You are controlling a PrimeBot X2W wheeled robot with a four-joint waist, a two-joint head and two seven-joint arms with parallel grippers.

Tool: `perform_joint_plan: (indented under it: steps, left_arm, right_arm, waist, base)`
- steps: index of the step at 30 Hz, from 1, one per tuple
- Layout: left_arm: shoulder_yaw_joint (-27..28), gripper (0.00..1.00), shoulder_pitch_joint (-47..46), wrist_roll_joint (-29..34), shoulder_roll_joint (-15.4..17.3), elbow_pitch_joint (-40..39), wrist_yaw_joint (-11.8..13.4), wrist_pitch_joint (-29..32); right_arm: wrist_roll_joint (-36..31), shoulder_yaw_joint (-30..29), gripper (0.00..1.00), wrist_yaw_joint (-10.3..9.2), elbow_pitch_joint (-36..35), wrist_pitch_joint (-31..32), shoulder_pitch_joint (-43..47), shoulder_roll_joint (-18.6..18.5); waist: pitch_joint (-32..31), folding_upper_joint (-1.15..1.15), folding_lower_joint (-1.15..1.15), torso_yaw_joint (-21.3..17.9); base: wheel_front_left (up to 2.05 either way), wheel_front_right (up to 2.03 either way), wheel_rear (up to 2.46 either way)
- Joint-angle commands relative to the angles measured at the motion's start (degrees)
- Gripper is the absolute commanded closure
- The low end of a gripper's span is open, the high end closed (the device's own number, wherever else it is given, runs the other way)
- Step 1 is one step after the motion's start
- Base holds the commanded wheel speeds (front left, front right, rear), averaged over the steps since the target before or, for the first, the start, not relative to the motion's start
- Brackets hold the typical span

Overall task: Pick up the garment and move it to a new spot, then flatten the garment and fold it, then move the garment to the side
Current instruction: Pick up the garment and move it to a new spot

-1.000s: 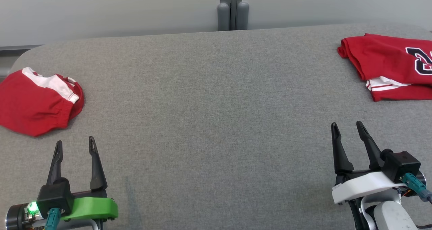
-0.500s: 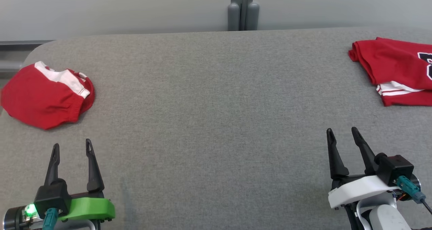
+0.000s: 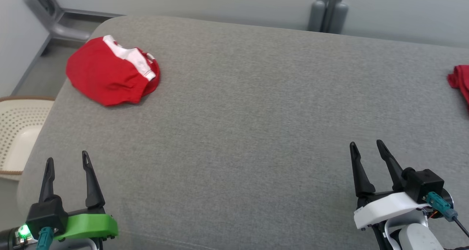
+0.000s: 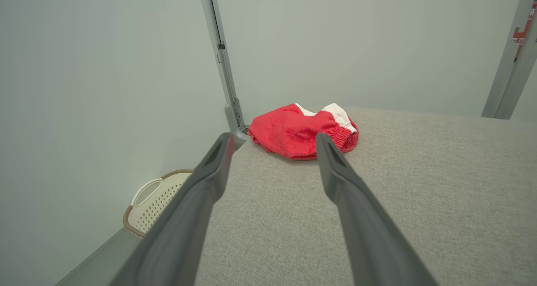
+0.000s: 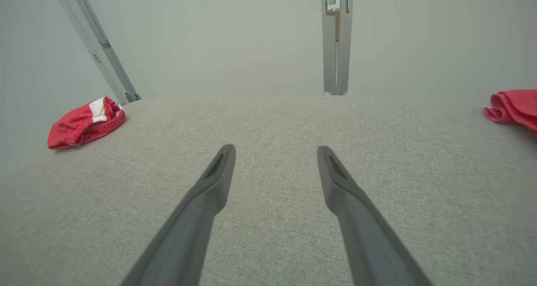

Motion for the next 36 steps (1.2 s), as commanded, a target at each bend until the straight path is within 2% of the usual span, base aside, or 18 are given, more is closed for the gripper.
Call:
perform_joint_plan:
  steps: [1,6,10,18,24,28,36]
  left_arm:
    - [0.3,0.0,0.0,-0.5,-0.1,-0.2,0.4,0.0]
    - [1.3,0.0,1.3,-1.1,-0.1,-0.7,0.2,0.0]
    - [2.0,0.0,2.1,-1.4,-0.3,-1.2,0.6,0.0]
    - [2.9,0.0,3.1,-1.2,-0.3,-2.0,0.5,0.0]
    - [3.0,0.0,0.2,-1.0,-0.2,-1.4,-0.3,0.0]
    - [2.4,0.0,-4.6,-0.4,1.3,-0.4,-1.3,0.0]
    - [2.8,0.0,-22.4,-1.2,5.6,5.2,-2.7,0.2]
  right_arm:
    - [-0.5,-0.1,0.0,-0.06,0.0,0.0,0.4,-0.4]
    - [-0.7,-0.2,0.0,-0.06,-0.8,0.0,0.6,-1.0]
    - [-0.9,-0.3,0.0,-0.06,-1.0,0.0,0.8,-1.1]
    - [-1.2,0.2,0.0,-0.06,-0.8,0.1,0.9,-1.3]
    - [-1.2,0.4,0.0,-0.06,-1.4,0.1,-0.2,-1.7]
    - [-1.4,0.0,0.0,-0.06,-2.9,0.4,-2.0,-3.2]
    - [-1.0,-1.9,0.0,-0.06,-9.4,1.6,-6.4,-7.5]
  waist:
    - [0.9,0.0,0.0,6.4]
    - [1.2,0.0,0.0,11.5]
    - [1.3,0.0,0.0,13.9]
    - [1.4,0.0,0.0,15.0]
    - [2.2,0.0,0.0,12.6]
    - [4.8,0.0,0.0,9.4]
    - [14.2,0.0,0.0,1.1]
  base:
    - [0.0,0.0,0.0]
    - [0.0,0.0,0.0]
    - [0.0,0.0,0.0]
    - [0.0,0.0,0.0]
    - [0.0,0.0,0.0]
    - [0.0,0.0,0.0]
    - [0.0,0.0,0.0]
